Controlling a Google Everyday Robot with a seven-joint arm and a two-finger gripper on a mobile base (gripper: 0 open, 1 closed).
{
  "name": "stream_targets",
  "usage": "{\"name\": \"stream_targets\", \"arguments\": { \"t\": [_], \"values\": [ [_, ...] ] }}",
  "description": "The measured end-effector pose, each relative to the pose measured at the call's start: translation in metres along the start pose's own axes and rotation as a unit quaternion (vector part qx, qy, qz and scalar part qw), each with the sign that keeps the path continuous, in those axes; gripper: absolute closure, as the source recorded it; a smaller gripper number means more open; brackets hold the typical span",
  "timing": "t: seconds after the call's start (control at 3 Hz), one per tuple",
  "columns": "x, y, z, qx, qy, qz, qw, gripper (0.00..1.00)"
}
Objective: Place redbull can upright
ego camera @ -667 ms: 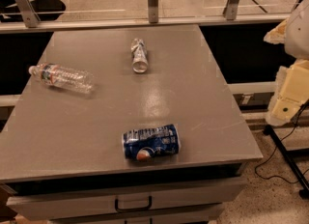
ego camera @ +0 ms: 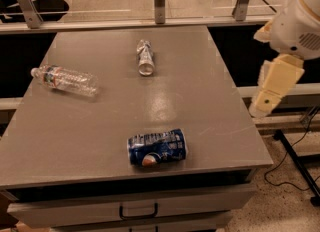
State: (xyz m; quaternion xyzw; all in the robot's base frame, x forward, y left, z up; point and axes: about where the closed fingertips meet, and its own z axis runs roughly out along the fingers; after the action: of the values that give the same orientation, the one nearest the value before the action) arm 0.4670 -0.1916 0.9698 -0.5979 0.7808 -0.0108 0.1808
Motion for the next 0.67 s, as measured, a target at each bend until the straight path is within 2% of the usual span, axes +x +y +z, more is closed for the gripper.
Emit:
{"name": "stream_targets", "arguments": {
  "t": [0.33, 0.67],
  "values": [
    [-0.049, -0.036, 0.029, 0.000, -0.032, 0.016, 0.9993, 0.00],
    [-0.107, -0.073, 0.047, 0.004, -0.070, 0.053, 0.9961, 0.00]
  ]
}}
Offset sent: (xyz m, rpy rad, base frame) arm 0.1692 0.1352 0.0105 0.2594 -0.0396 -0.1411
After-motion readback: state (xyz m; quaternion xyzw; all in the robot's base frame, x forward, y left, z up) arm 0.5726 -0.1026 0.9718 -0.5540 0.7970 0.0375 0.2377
